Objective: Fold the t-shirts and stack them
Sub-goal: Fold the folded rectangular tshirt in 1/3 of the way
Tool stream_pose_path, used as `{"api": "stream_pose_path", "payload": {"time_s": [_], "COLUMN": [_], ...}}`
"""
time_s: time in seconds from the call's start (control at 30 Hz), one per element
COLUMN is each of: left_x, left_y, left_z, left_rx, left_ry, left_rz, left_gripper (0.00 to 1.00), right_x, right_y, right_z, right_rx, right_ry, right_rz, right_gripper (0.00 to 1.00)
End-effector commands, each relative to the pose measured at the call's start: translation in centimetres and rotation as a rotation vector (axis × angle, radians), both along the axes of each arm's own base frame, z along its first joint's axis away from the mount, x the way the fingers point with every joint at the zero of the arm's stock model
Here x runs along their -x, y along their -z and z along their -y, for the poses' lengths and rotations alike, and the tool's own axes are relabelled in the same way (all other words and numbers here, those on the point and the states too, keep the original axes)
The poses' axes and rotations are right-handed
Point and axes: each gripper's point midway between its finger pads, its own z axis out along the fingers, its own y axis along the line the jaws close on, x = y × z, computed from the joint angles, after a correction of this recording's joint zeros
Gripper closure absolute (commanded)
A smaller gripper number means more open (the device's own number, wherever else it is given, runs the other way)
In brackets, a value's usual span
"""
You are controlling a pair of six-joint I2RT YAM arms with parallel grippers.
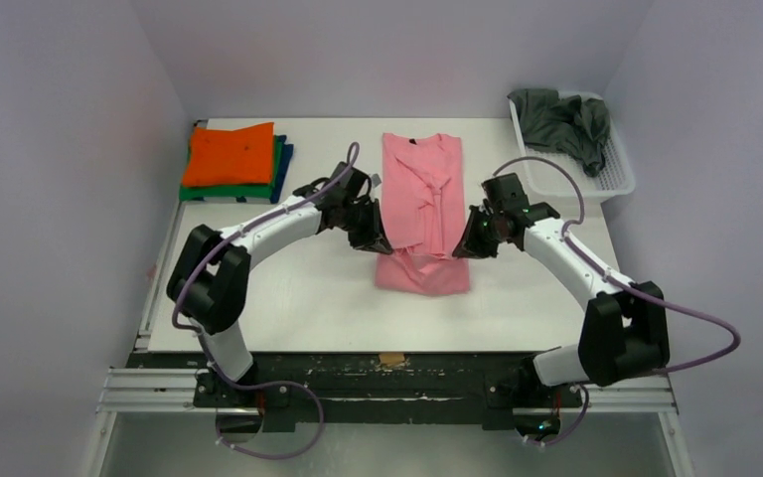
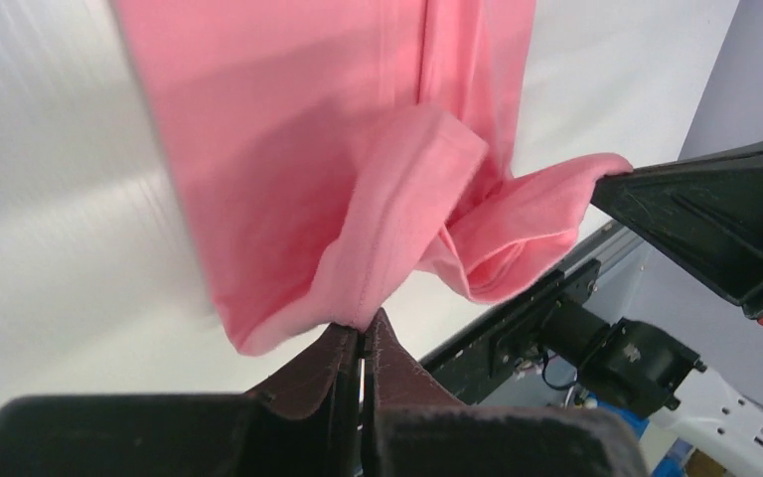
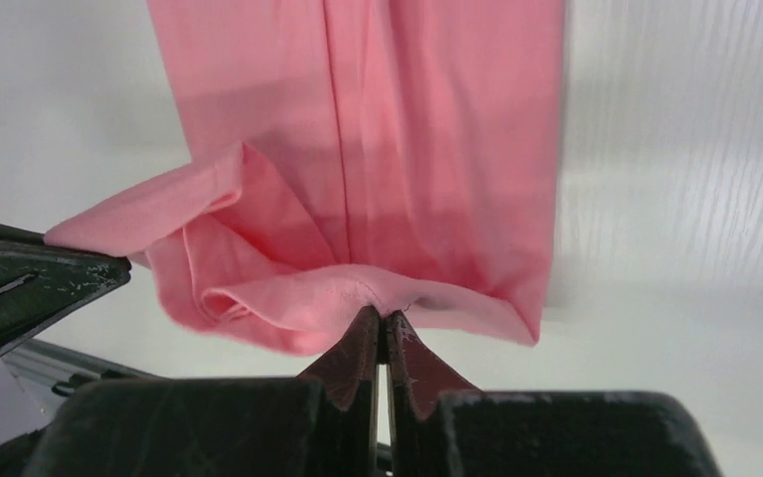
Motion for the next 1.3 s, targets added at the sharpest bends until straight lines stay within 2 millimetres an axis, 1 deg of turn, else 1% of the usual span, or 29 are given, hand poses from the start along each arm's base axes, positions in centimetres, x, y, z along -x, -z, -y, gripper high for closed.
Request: {"api": "stream_pose_path", "payload": {"time_s": [0.0, 0.1, 0.23, 0.33, 0.43, 0.47, 0.63, 0.77, 0.8, 0.9, 0.93, 0.97, 1.0, 1.03, 1.07, 1.1, 1.13, 1.2, 1.23, 1.27], "left_x": [-4.3, -7.3, -10.8, -12.8, -14.4, -14.8, -16.9, -18.5, -19.1, -20.3, -20.7, -21.2, -21.5, -21.8, -22.0, -22.0, -22.0, -21.5, -21.0, -20.4], "left_y": [-1.4, -1.7, -1.3, -1.6, -1.8, -1.4, -0.6, 0.4, 0.3, 1.2, 1.3, 1.4, 1.2, 0.9, 0.4, -0.1, -0.7, -2.0, -2.5, -3.4], "left_z": [-0.5, -0.8, -1.0, -0.7, -0.4, -0.4, -0.6, -0.7, -0.5, -0.6, -0.6, -0.6, -0.6, -0.7, -0.8, -1.0, -1.2, -1.7, -1.9, -2.0], "left_rx": [-0.007, -0.002, -0.015, -0.004, -0.006, -0.016, -0.047, -0.036, -0.026, -0.025, -0.020, -0.012, 0.001, 0.014, 0.025, 0.031, 0.030, 0.021, 0.023, 0.032], "left_ry": [0.008, -0.011, -0.013, 0.008, 0.041, 0.050, 0.062, 0.063, 0.067, 0.067, 0.065, 0.064, 0.063, 0.059, 0.057, 0.053, 0.051, 0.050, 0.051, 0.055], "left_rz": [0.067, 0.102, 0.131, 0.164, 0.199, 0.202, 0.213, 0.200, 0.206, 0.190, 0.195, 0.199, 0.205, 0.203, 0.206, 0.213, 0.223, 0.251, 0.260, 0.271], "left_gripper": [1.00, 1.00, 1.00, 1.00, 1.00, 1.00, 1.00, 1.00, 0.99, 0.91, 0.86, 0.81, 0.76, 0.70, 0.58, 0.44, 0.37, 0.21, 0.16, 0.14], "right_x": [-5.8, -8.6, -11.9, -13.6, -15.0, -15.5, -17.7, -19.3, -19.5, -20.6, -21.1, -21.4, -21.8, -22.2, -22.5, -22.7, -22.8, -22.4, -22.0, -21.4], "right_y": [-2.4, -2.8, -3.4, -3.0, -2.8, -2.6, -1.6, -0.9, -0.7, 0.0, 0.4, 0.6, 0.8, 0.7, 0.6, 0.4, 0.1, -0.6, -0.8, -0.9], "right_z": [0.7, 1.5, 2.1, 2.8, 3.3, 3.5, 3.7, 3.6, 3.7, 4.2, 4.4, 4.5, 4.5, 4.6, 4.6, 4.5, 4.5, 4.4, 4.5, 4.7], "right_rx": [0.051, 0.092, 0.106, 0.119, 0.137, 0.141, 0.133, 0.120, 0.121, 0.135, 0.142, 0.144, 0.141, 0.135, 0.132, 0.127, 0.122, 0.116, 0.116, 0.119], "right_ry": [0.026, 0.062, 0.077, 0.084, 0.092, 0.094, 0.098, 0.104, 0.107, 0.128, 0.138, 0.145, 0.149, 0.157, 0.165, 0.169, 0.169, 0.166, 0.166, 0.168], "right_rz": [0.140, 0.176, 0.210, 0.206, 0.213, 0.216, 0.216, 0.220, 0.218, 0.228, 0.226, 0.223, 0.221, 0.225, 0.226, 0.232, 0.238, 0.243, 0.243, 0.241], "right_gripper": [1.00, 1.00, 1.00, 1.00, 1.00, 1.00, 1.00, 1.00, 1.00, 1.00, 0.98, 0.93, 0.84, 0.68, 0.55, 0.47, 0.41, 0.35, 0.33, 0.32]}}
